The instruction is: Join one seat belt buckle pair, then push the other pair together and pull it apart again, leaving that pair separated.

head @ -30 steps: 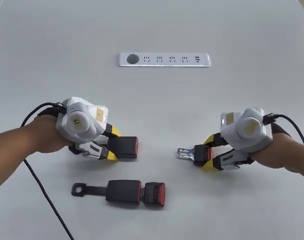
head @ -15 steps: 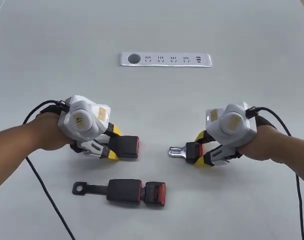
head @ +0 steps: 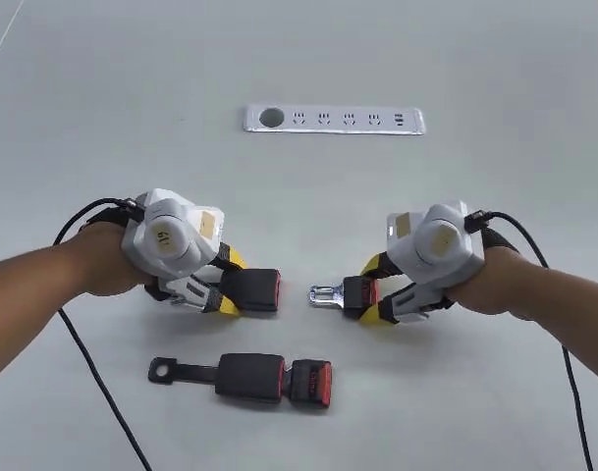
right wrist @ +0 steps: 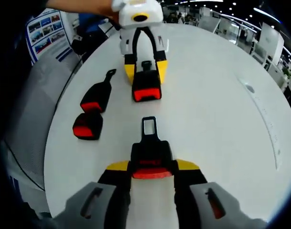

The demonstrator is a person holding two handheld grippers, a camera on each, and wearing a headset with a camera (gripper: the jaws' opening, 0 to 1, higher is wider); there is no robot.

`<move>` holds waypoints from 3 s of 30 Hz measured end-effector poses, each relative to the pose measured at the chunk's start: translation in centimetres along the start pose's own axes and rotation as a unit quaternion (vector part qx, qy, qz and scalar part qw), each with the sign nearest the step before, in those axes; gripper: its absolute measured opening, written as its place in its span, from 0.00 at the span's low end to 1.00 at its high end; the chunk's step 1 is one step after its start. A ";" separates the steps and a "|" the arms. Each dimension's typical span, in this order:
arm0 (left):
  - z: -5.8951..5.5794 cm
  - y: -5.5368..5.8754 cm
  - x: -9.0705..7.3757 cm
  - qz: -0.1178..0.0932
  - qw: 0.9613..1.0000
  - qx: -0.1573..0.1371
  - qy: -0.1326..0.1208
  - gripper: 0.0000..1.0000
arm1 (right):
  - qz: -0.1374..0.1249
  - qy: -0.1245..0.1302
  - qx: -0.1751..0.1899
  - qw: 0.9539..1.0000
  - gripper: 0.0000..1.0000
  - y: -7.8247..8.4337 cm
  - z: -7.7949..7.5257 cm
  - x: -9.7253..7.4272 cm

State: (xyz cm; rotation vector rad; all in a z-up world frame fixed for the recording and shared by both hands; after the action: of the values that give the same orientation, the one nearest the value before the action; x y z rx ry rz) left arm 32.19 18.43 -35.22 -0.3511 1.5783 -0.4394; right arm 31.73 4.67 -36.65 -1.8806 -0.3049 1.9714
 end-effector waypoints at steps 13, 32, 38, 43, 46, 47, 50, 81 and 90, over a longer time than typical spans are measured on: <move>0.8 0.8 0.7 0.008 1.000 -0.002 0.000 0.33 | -0.039 -0.006 0.010 0.999 0.35 -4.2 0.2 1.4; 1.1 1.2 1.1 0.007 1.000 0.007 0.001 0.33 | -0.048 0.000 0.032 0.998 0.34 -5.1 0.0 2.0; 1.2 1.1 1.1 0.009 1.000 0.010 0.005 0.33 | -0.070 -0.002 0.043 0.997 0.33 -6.2 0.1 2.5; 1.3 1.1 1.1 0.013 1.000 0.012 0.006 0.32 | -0.077 0.001 0.051 0.996 0.33 -6.4 0.0 2.6; 1.4 1.0 1.1 0.017 1.000 0.014 0.008 0.32 | -0.071 0.005 0.053 0.996 0.33 -6.7 0.0 2.6; 1.3 1.0 1.1 0.019 1.000 0.015 0.009 0.32 | -0.068 0.005 0.053 0.996 0.33 -6.7 0.0 2.7; 1.3 0.9 1.0 0.021 1.000 0.016 0.009 0.32 | -0.069 0.006 0.057 0.996 0.33 -6.6 -0.1 2.7; 0.8 0.5 0.4 0.020 1.000 -0.001 0.004 0.33 | -0.045 0.015 0.027 0.999 0.34 -6.6 0.1 2.8; 0.9 0.5 0.6 0.021 1.000 0.003 0.003 0.33 | -0.047 0.010 0.025 0.999 0.34 -6.4 0.0 2.7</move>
State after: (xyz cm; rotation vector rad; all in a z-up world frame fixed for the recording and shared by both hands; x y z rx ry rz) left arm 33.03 18.58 -36.02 -0.3109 1.5880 -0.4131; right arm 32.56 11.52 -36.41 -1.8193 -0.3282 1.8804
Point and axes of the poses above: the centre of the closed fingertips' face, and the gripper's own axes: x roughly forward along the fingers, z roughly to its left, y roughly out of its underside, the point moved 1 cm from there along -x, roughly backward along the fingers, and after that the axes turned 7 degrees about z, right-handed, at the moved point
